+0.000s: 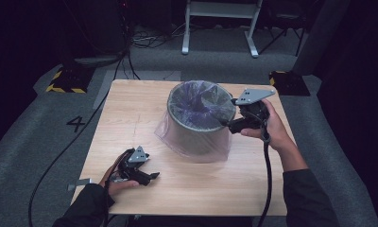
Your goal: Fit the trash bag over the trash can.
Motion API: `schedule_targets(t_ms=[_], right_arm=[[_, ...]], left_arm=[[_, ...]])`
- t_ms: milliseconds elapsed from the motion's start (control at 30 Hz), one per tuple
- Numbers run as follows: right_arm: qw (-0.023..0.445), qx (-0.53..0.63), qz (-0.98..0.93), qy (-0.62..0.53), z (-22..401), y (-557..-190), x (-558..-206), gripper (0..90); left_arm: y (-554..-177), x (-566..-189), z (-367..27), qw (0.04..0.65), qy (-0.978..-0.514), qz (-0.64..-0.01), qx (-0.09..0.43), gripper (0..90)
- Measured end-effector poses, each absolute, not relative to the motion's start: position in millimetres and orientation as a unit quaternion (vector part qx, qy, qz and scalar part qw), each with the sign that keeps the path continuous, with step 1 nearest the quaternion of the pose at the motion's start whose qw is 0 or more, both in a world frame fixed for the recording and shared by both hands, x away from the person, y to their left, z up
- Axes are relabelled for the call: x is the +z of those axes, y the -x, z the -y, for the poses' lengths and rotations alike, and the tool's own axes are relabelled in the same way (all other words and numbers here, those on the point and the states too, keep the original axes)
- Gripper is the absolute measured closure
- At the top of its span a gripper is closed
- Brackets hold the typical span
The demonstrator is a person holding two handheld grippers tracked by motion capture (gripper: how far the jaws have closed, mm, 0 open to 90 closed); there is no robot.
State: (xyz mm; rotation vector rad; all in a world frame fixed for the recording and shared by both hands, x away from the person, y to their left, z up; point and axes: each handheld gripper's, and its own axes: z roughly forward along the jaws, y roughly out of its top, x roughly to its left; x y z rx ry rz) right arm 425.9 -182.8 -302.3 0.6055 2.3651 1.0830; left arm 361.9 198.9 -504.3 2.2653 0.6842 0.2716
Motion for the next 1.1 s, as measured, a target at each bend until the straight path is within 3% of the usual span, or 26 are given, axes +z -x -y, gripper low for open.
schedule_targets(t_ms=[467, 1100], right_arm=[[0.255, 0.394, -0.856, -0.216, 196.5, -412.5, -310.1, 19.8], [0.251, 0.381, -0.86, -0.227, 215.4, -400.4, -334.7, 20.0]], left_arm=[[-362.0, -504.3, -198.9, 0.371, -0.883, -0.266, 0.106, 14.8], [-362.2, -504.3, -198.8, 0.371, -0.883, -0.266, 0.106, 14.7]])
